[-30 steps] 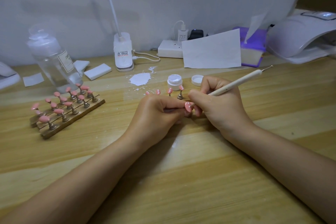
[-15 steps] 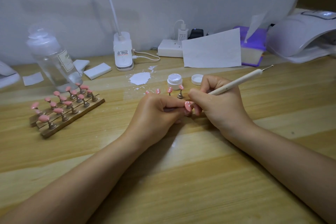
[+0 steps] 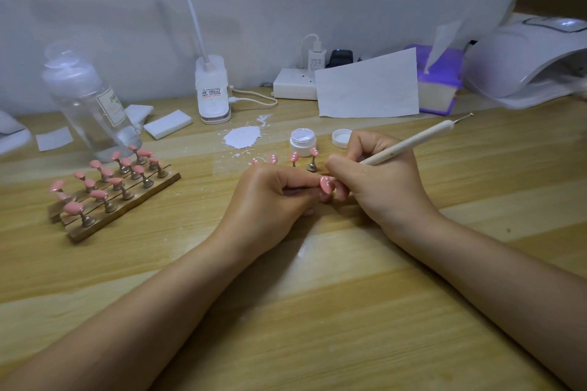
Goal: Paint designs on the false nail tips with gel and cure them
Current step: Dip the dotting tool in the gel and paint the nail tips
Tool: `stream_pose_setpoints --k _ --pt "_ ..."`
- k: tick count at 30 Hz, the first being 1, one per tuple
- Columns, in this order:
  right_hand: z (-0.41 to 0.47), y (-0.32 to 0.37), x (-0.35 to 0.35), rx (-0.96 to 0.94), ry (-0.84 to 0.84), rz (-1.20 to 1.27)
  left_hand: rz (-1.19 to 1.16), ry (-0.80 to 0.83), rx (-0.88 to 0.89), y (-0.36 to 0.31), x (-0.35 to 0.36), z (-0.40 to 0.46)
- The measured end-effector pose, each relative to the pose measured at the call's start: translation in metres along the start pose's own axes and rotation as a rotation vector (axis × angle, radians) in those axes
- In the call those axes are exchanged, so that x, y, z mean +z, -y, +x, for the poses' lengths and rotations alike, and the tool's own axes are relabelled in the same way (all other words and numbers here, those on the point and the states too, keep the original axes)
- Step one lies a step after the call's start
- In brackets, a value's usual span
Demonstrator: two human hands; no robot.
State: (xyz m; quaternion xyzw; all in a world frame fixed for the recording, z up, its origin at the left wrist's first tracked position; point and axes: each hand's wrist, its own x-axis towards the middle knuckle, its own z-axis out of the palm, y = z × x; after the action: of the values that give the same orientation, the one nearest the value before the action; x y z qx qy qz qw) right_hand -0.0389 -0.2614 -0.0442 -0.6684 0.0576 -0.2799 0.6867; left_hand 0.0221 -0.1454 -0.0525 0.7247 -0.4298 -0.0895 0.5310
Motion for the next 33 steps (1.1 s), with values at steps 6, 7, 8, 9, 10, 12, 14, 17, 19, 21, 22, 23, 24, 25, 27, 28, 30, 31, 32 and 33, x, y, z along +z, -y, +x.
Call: stream_pose_setpoints --k 6,7,8,9,10,12,14,17,19,21,22,23,24,25,27,28,30,31,32,33 --pt "0.0 -0.001 -0.001 -0.004 -0.005 0.004 0.015 0.002 0.008 0.0 0.0 0.0" --pt "0.0 -0.002 -0.001 -0.006 -0.005 0.003 0.02 0.005 0.008 0.0 0.0 0.0" --pt "0.0 -0.002 0.0 -0.006 -0.005 0.0 0.024 0.007 0.008 0.001 0.0 0.0" --pt "0.0 -0.002 0.0 -0.006 -0.006 -0.004 0.025 0.005 0.006 0.001 0.0 0.0" --pt "0.0 -0.002 0.0 -0.005 -0.01 -0.006 0.025 -0.002 0.004 0.001 0.0 0.0" --pt "0.001 -0.002 -0.001 -0.004 -0.021 -0.003 0.026 -0.01 0.003 0.001 0.0 0.0" --pt "0.0 -0.003 -0.001 0.002 -0.022 -0.006 0.027 -0.008 0.006 0.001 0.001 0.0" --pt "0.0 -0.003 -0.001 0.004 -0.03 -0.021 0.008 -0.003 -0.007 0.001 0.0 0.0" --pt "0.0 -0.002 -0.001 -0.012 -0.063 -0.015 -0.002 -0.019 -0.024 0.002 0.001 0.0" --pt "0.001 -0.001 -0.002 -0.036 -0.149 -0.014 -0.036 -0.046 -0.06 0.003 0.002 0.0" --pt "0.002 -0.002 -0.003 -0.042 -0.201 -0.009 -0.056 -0.058 -0.078 0.004 0.002 0.0" --pt "0.003 -0.002 -0.005 -0.041 -0.249 0.005 -0.07 -0.065 -0.092 0.004 0.003 0.0" --pt "0.003 -0.002 -0.006 -0.036 -0.289 0.014 -0.077 -0.068 -0.099 0.003 0.003 -0.001" --pt "0.004 -0.002 -0.007 -0.035 -0.319 0.007 -0.081 -0.067 -0.101 0.003 0.003 -0.001" --pt "0.006 -0.001 -0.009 -0.05 -0.352 -0.049 -0.098 -0.055 -0.098 0.002 0.003 -0.001" --pt "0.008 0.0 -0.01 -0.061 -0.357 -0.077 -0.106 -0.051 -0.095 0.002 0.002 -0.001" --pt "0.014 0.005 -0.014 -0.077 -0.337 -0.113 -0.111 -0.044 -0.082 0.002 0.001 -0.001" --pt "0.018 0.007 -0.015 -0.075 -0.312 -0.119 -0.109 -0.042 -0.077 0.002 0.001 -0.001" --pt "0.022 0.01 -0.017 -0.064 -0.279 -0.124 -0.108 -0.041 -0.074 0.002 0.002 -0.001" --pt "0.028 0.012 -0.017 -0.052 -0.241 -0.143 -0.11 -0.042 -0.076 0.003 0.002 0.0"
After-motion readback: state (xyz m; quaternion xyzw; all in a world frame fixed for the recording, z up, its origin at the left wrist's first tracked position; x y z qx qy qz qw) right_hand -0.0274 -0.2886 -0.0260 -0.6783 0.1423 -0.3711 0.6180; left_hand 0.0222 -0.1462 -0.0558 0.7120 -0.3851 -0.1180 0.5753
